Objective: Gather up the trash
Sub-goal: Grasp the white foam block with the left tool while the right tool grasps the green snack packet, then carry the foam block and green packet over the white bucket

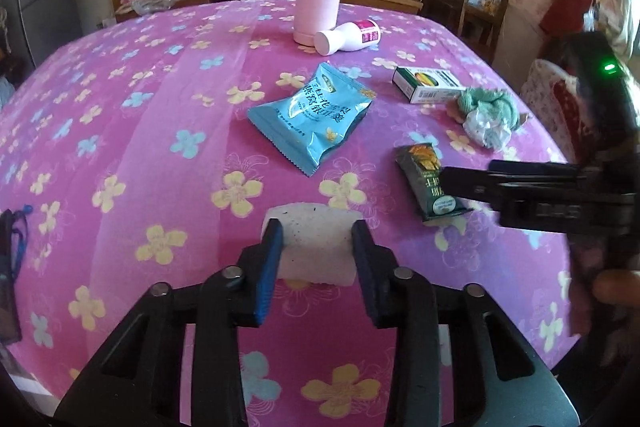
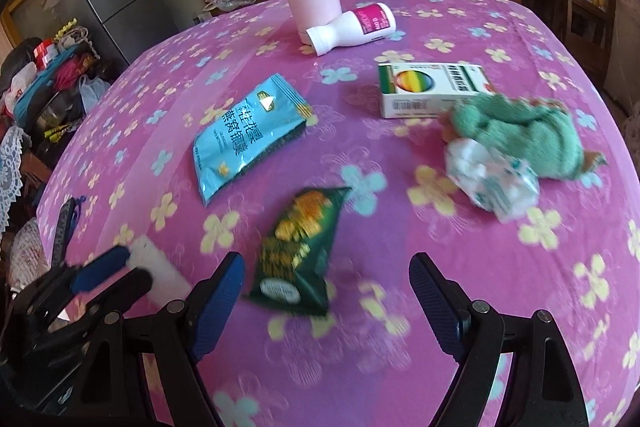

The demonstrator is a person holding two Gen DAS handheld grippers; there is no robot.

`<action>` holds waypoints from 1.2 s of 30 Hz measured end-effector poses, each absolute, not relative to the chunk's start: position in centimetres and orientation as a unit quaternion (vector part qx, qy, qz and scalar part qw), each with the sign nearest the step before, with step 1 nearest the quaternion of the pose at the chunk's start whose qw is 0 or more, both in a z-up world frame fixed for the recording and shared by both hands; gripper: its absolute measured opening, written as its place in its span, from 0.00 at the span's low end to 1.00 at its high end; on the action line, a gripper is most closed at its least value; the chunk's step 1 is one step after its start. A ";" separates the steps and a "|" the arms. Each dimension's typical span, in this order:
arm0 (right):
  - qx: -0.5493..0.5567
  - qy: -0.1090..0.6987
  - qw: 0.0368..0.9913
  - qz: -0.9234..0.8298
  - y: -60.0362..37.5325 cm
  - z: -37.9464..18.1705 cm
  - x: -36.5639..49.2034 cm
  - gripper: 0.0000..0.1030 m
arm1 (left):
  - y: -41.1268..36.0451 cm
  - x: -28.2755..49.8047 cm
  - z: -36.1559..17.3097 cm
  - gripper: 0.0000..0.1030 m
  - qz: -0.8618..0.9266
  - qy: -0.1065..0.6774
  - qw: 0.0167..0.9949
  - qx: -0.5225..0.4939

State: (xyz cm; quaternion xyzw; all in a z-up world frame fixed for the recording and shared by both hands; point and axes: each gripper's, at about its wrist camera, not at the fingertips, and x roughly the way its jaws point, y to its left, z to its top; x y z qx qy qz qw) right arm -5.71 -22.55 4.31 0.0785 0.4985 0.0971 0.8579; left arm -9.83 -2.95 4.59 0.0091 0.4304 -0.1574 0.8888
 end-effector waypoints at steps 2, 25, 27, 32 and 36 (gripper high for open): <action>0.073 0.511 0.851 0.099 -21.7 3.6 -4.9 0.66 | -2.6 -9.6 4.7 0.25 -0.162 0.431 0.887 -0.003; 0.048 0.460 0.879 0.116 -25.6 6.9 -10.7 0.29 | -3.8 -11.2 7.3 0.05 -0.187 0.412 0.892 -0.018; 0.056 0.460 0.879 0.114 -26.2 7.0 -11.1 0.29 | -3.9 -11.2 7.5 0.05 -0.179 0.413 0.893 -0.011; 0.069 0.463 0.876 0.116 -26.7 6.9 -11.8 0.29 | -2.4 -10.7 6.4 0.18 -0.181 0.449 0.873 -0.054; 0.078 0.470 0.871 0.119 -26.8 6.4 -11.9 0.29 | -1.7 -11.0 5.5 0.66 -0.162 0.443 0.879 -0.063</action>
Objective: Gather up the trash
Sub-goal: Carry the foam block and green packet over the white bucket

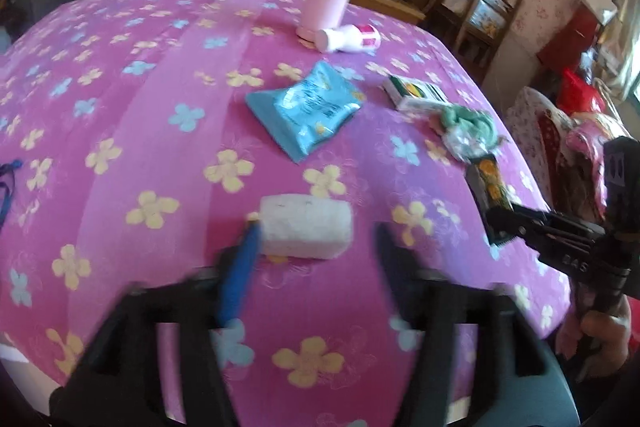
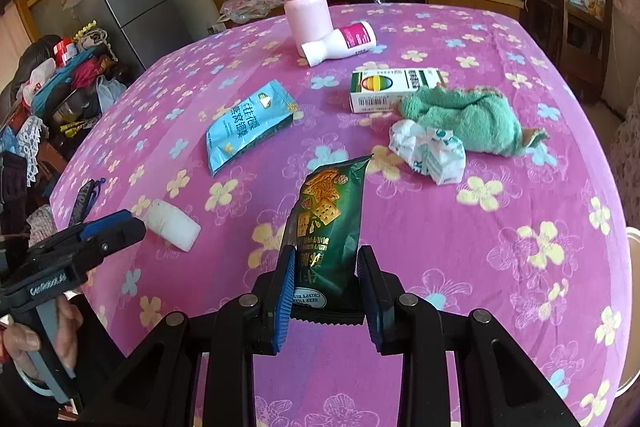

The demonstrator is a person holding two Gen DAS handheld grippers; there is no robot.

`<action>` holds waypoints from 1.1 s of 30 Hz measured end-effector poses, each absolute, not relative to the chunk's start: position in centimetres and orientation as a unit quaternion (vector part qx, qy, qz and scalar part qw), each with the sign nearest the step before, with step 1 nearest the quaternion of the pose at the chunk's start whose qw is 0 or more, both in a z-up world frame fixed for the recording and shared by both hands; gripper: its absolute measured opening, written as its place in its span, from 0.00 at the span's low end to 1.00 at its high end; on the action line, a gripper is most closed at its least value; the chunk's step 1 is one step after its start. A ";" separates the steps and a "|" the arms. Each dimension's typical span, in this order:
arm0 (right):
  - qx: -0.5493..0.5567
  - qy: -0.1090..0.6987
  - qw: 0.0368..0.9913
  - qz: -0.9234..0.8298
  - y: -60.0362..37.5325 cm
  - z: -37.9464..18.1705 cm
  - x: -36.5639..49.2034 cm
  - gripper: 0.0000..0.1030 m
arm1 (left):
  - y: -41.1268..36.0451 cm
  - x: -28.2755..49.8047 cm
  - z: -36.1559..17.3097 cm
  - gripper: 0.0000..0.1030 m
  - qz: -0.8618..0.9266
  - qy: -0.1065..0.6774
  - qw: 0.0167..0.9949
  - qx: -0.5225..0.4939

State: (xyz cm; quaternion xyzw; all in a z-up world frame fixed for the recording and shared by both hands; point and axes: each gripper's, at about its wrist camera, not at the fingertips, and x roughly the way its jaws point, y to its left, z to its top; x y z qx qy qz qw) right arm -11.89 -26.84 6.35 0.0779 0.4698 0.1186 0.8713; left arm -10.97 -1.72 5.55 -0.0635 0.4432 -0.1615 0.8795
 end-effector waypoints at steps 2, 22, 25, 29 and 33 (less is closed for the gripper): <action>0.079 0.472 0.870 0.121 -26.7 6.2 -11.9 0.29 | -1.8 -10.8 5.3 0.66 -0.158 0.435 0.884 -0.062; 0.089 0.461 0.875 0.119 -27.9 7.1 -12.5 0.29 | -5.1 -10.4 6.0 0.30 -0.151 0.418 0.896 -0.014; 0.091 0.454 0.879 0.115 -28.7 7.7 -13.0 0.29 | -6.5 -10.8 6.9 0.30 -0.165 0.407 0.899 -0.005; 0.098 0.446 0.884 0.104 -30.4 8.5 -13.8 0.29 | -9.0 -11.2 8.2 0.30 -0.186 0.395 0.900 0.005; 0.103 0.438 0.889 0.088 -32.5 9.1 -14.8 0.29 | -11.8 -11.6 9.1 0.30 -0.206 0.388 0.898 0.017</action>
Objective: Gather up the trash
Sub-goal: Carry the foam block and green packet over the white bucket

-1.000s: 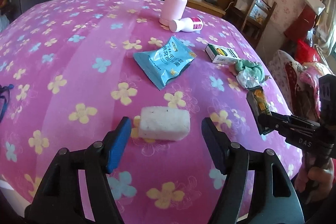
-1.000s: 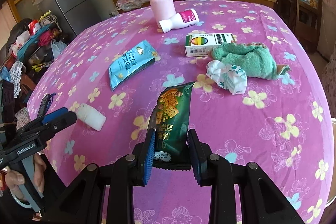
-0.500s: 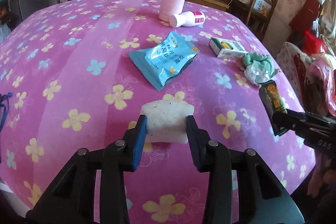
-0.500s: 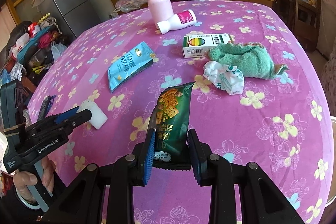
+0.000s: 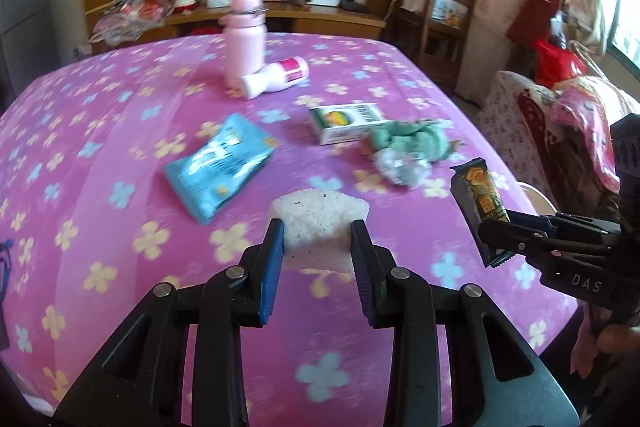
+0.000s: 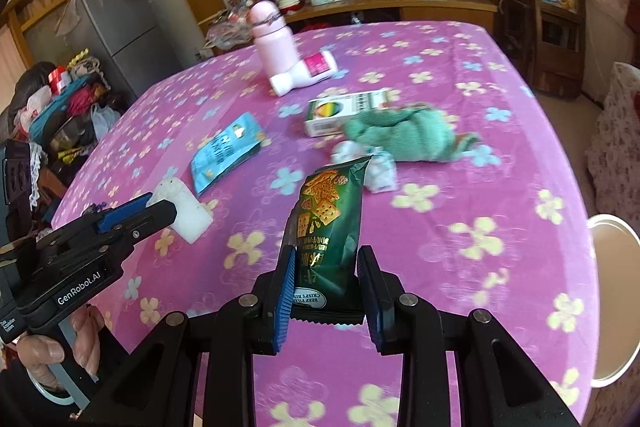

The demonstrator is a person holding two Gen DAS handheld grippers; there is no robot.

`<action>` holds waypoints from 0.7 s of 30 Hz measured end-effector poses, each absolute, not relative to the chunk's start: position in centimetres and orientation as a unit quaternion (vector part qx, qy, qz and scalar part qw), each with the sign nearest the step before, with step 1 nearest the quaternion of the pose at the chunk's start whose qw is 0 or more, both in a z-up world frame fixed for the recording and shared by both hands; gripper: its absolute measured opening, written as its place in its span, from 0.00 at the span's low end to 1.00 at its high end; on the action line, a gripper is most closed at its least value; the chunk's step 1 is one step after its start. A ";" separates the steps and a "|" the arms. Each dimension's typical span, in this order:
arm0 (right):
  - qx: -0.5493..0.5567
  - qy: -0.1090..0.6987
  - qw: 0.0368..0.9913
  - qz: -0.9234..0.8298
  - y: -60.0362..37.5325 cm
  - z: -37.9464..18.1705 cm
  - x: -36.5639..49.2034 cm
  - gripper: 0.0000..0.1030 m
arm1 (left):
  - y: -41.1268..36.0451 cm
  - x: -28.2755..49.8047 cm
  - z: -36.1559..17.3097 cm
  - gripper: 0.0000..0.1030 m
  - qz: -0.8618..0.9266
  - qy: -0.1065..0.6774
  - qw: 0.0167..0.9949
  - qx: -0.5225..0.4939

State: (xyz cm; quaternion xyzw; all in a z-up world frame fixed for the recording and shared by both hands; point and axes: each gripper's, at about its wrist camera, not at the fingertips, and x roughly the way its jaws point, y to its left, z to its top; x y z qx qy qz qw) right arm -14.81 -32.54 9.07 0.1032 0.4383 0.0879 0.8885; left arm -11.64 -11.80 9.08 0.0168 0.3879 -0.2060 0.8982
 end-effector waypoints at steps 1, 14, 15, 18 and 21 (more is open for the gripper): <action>0.105 0.437 0.889 0.084 -33.1 9.2 -15.0 0.29 | -12.8 -11.7 9.3 0.30 -0.212 0.386 0.897 0.021; 0.144 0.426 0.893 0.000 -43.3 9.6 -19.4 0.29 | -23.4 -13.1 10.4 0.30 -0.284 0.373 0.881 0.058; 0.148 0.425 0.893 -0.005 -44.0 9.5 -19.8 0.29 | -24.2 -13.2 10.4 0.30 -0.290 0.374 0.879 0.060; 0.160 0.423 0.892 -0.023 -46.1 9.3 -20.7 0.29 | -26.5 -13.4 10.5 0.30 -0.308 0.376 0.872 0.060; 0.170 0.422 0.890 -0.041 -48.2 9.1 -21.6 0.29 | -28.8 -13.8 10.6 0.30 -0.328 0.377 0.864 0.062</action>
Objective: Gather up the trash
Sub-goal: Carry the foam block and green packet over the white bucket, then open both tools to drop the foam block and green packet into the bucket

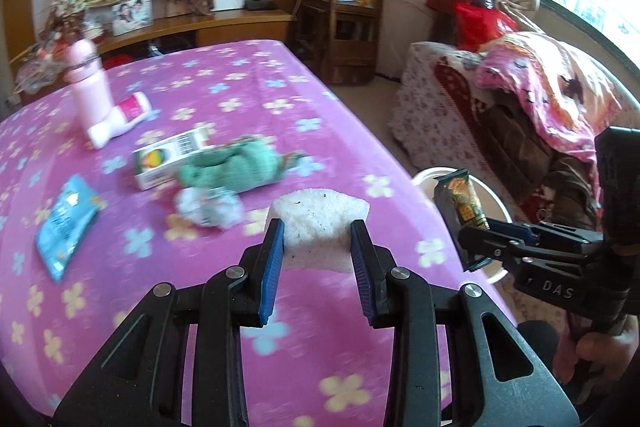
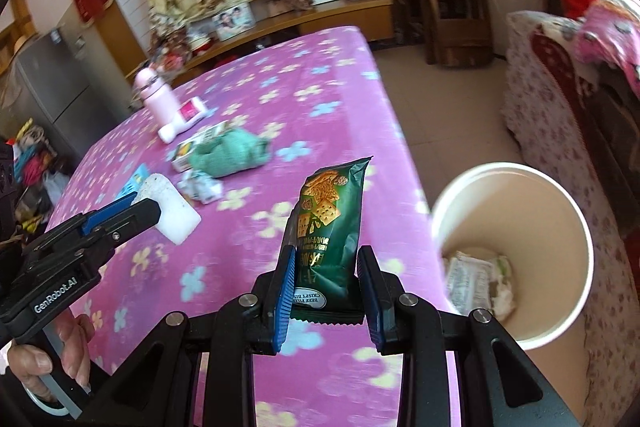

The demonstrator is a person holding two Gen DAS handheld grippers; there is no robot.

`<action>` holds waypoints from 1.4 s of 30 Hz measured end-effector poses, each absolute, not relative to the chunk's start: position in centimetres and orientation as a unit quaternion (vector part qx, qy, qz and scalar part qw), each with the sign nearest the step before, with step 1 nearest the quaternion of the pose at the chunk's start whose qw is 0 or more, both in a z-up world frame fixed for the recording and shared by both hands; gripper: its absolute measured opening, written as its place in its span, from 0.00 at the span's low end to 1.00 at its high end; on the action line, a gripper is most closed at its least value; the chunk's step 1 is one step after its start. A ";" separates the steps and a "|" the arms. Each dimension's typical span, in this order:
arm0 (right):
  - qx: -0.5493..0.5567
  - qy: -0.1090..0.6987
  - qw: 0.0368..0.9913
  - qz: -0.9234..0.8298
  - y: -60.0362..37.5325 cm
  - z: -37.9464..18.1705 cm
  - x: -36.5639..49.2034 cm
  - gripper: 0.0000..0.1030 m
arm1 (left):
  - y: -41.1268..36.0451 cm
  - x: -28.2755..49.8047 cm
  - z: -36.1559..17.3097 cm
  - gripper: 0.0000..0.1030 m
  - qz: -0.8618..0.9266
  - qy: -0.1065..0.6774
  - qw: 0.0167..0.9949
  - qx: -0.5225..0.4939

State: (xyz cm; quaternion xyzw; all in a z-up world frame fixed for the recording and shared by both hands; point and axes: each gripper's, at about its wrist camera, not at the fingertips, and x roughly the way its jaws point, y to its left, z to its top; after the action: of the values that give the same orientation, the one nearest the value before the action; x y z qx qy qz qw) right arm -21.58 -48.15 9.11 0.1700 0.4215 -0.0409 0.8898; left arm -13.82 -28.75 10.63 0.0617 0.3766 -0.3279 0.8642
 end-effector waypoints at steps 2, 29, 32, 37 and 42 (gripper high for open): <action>0.176 0.421 0.888 -0.052 -49.4 9.0 -22.1 0.29 | -30.3 -14.2 10.6 0.30 -0.339 0.376 0.860 0.066; 0.253 0.455 0.836 -0.172 -63.5 2.0 -26.4 0.29 | -47.3 -16.1 6.9 0.31 -0.424 0.408 0.801 0.109; 0.253 0.466 0.829 -0.177 -64.2 1.3 -26.1 0.34 | -48.0 -16.1 6.6 0.41 -0.431 0.408 0.798 0.107; 0.258 0.469 0.822 -0.195 -65.1 0.9 -26.1 0.51 | -48.3 -16.0 5.9 0.50 -0.440 0.419 0.788 0.096; 0.271 0.473 0.816 -0.193 -65.2 0.4 -26.7 0.51 | -48.0 -16.0 5.3 0.51 -0.436 0.428 0.786 0.098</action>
State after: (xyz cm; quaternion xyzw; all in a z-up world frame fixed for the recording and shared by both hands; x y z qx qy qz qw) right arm -26.66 -65.18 0.37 0.2706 0.4731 -0.1933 0.8159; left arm -15.95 -48.05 5.25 0.0979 0.4276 -0.4356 0.7860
